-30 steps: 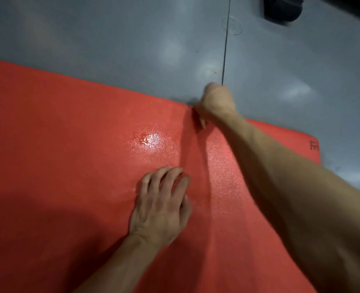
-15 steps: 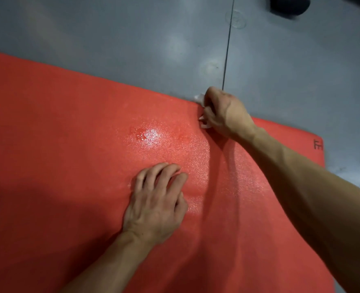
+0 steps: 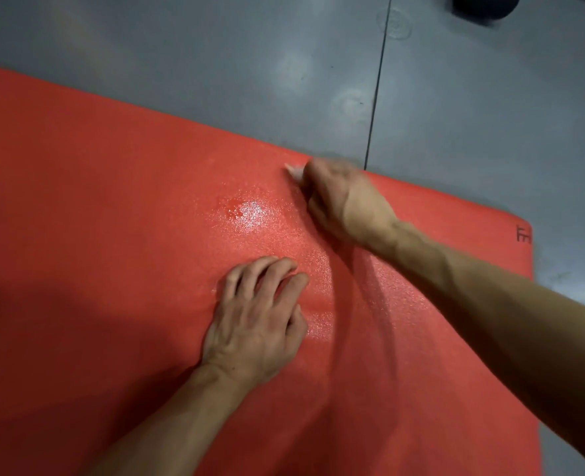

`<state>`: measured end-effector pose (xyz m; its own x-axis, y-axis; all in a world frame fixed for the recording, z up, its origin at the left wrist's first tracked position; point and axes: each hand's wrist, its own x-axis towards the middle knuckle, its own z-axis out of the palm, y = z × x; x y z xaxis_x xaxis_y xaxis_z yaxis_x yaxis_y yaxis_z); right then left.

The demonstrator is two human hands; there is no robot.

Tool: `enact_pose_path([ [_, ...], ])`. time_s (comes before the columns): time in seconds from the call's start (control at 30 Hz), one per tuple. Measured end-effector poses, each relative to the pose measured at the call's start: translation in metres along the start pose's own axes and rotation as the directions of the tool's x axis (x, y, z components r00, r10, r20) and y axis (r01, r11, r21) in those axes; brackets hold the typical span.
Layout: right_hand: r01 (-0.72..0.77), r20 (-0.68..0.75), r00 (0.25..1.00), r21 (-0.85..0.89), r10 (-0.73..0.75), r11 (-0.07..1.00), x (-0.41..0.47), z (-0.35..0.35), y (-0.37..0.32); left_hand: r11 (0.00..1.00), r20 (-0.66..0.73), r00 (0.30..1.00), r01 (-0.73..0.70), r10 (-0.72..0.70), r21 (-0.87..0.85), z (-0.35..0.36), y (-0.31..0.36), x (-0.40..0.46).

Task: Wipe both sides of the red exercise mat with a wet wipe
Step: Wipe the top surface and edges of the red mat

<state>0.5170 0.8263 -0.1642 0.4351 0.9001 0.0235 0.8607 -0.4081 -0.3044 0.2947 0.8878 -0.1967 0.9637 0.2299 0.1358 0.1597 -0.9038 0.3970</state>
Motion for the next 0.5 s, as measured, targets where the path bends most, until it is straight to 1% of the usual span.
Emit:
enact_pose_path([
  [0.03, 0.08, 0.031, 0.996, 0.02, -0.081, 0.997, -0.017, 0.005, -0.013, 1.0, 0.001, 1.0, 0.005, -0.005, 0.001, 0.0, 0.0, 0.0],
  [0.1, 0.242, 0.097, 0.966, -0.02, -0.239, 0.97, -0.037, 0.006, -0.021, 1.0, 0.011, 1.0, 0.013, -0.013, 0.011, -0.001, 0.0, 0.001],
  [0.13, 0.268, 0.091, 0.96, -0.041, -0.263, 0.963, -0.034, 0.005, -0.015, 1.0, 0.016, 1.0, 0.015, -0.015, 0.012, 0.0, 0.0, 0.001],
  [0.17, 0.225, 0.058, 0.973, -0.056, -0.222, 0.973, -0.025, 0.002, -0.008, 1.0, 0.024, 1.0, 0.015, -0.016, 0.013, 0.0, 0.0, 0.001],
  [0.23, 0.02, -0.05, 0.998, -0.077, -0.024, 0.997, 0.001, -0.003, 0.009, 1.0, 0.039, 0.999, 0.021, -0.021, 0.014, -0.001, 0.0, 0.0],
  [0.27, -0.084, -0.076, 0.994, -0.096, 0.077, 0.992, 0.01, -0.003, 0.017, 1.0, 0.043, 0.999, 0.021, -0.021, 0.016, -0.002, 0.0, -0.001],
  [0.3, -0.136, -0.092, 0.988, -0.105, 0.127, 0.985, 0.013, -0.003, 0.019, 1.0, 0.048, 0.999, 0.019, -0.02, 0.016, -0.002, -0.001, -0.001],
  [0.33, -0.122, -0.111, 0.988, -0.098, 0.111, 0.988, 0.012, 0.0, 0.014, 1.0, 0.056, 0.998, 0.023, -0.023, 0.011, -0.002, -0.001, 0.0],
  [0.37, -0.076, -0.117, 0.991, -0.068, 0.068, 0.995, 0.005, 0.003, 0.003, 0.999, 0.069, 0.997, 0.032, -0.032, 0.002, -0.003, 0.0, 0.0],
  [0.43, 0.052, -0.1, 0.993, -0.022, -0.054, 0.998, -0.022, 0.012, -0.02, 0.998, 0.108, 0.993, 0.055, -0.053, -0.023, -0.007, 0.001, 0.002],
  [0.5, 0.177, -0.058, 0.982, -0.067, -0.181, 0.982, -0.047, 0.015, -0.036, 0.994, 0.163, 0.985, 0.071, -0.058, -0.079, -0.015, -0.001, 0.002],
])
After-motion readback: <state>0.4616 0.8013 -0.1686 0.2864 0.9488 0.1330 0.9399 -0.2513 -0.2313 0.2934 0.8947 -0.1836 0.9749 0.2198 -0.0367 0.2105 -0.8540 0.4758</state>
